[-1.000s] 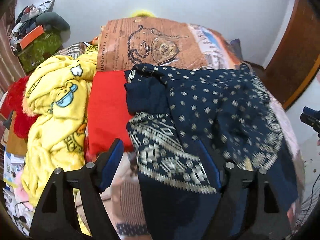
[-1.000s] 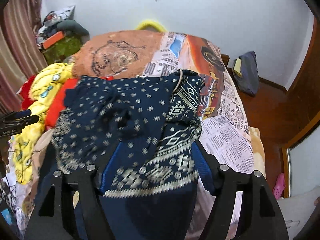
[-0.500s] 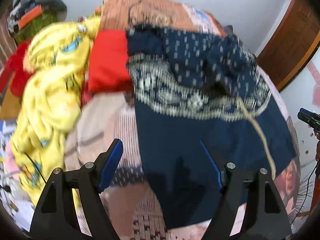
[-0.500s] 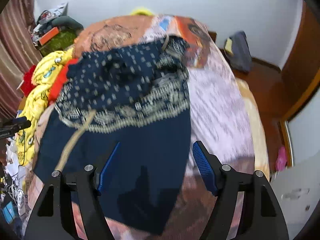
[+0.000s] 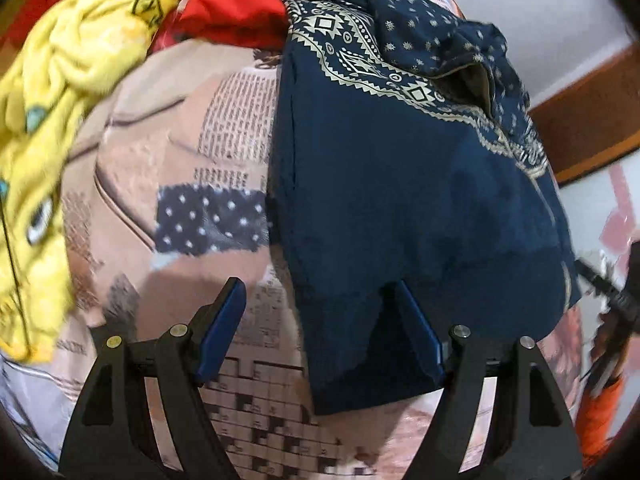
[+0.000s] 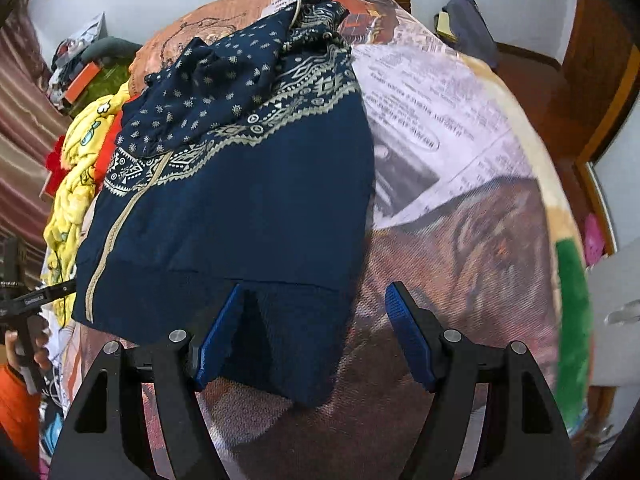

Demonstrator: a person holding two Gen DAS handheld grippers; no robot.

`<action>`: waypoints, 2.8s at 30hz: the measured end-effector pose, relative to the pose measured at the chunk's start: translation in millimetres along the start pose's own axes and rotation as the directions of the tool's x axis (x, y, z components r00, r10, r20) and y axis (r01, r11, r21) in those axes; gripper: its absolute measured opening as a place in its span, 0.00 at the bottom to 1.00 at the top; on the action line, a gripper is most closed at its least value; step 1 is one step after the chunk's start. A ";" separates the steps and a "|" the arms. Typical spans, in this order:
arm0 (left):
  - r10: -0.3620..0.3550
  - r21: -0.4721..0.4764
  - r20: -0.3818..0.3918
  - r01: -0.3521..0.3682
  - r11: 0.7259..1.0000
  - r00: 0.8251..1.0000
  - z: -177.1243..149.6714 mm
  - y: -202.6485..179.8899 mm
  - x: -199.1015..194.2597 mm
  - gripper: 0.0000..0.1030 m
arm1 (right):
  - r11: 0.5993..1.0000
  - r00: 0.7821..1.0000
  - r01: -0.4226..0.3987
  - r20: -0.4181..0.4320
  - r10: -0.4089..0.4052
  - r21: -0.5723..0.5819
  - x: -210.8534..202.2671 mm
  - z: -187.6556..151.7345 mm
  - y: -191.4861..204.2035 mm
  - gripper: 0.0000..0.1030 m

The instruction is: Fold large clothes

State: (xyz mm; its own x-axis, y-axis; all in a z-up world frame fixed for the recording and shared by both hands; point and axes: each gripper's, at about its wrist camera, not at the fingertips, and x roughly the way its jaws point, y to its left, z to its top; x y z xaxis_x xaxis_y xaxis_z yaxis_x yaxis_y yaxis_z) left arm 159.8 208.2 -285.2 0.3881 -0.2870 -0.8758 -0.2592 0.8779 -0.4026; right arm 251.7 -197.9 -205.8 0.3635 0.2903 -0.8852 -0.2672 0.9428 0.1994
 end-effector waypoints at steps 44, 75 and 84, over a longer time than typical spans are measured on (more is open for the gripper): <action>-0.100 0.203 0.499 -0.004 0.979 0.861 125.5 -102.3 -126.5 0.10 | 0.978 0.922 -0.140 0.340 0.186 -0.154 -55.8 137.4 47.6 0.13; 0.176 -0.022 0.323 -0.179 0.984 0.930 332.5 -44.0 64.0 0.12 | 0.997 0.975 -0.042 0.217 0.053 -0.058 116.9 292.0 22.6 0.13; 0.200 0.040 0.285 -0.220 0.975 0.938 323.8 -54.3 50.2 0.20 | 0.996 0.978 -0.064 0.194 0.074 -0.058 91.6 295.9 20.2 0.23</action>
State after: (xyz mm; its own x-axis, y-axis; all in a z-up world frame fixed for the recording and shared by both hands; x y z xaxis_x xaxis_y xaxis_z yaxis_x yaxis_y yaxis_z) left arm 479.7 270.1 -221.1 0.5637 0.0157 -0.8258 -0.3031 0.9340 -0.1891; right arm 543.7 -103.7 -158.5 0.5086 0.3853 -0.7700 -0.3410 0.9113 0.2308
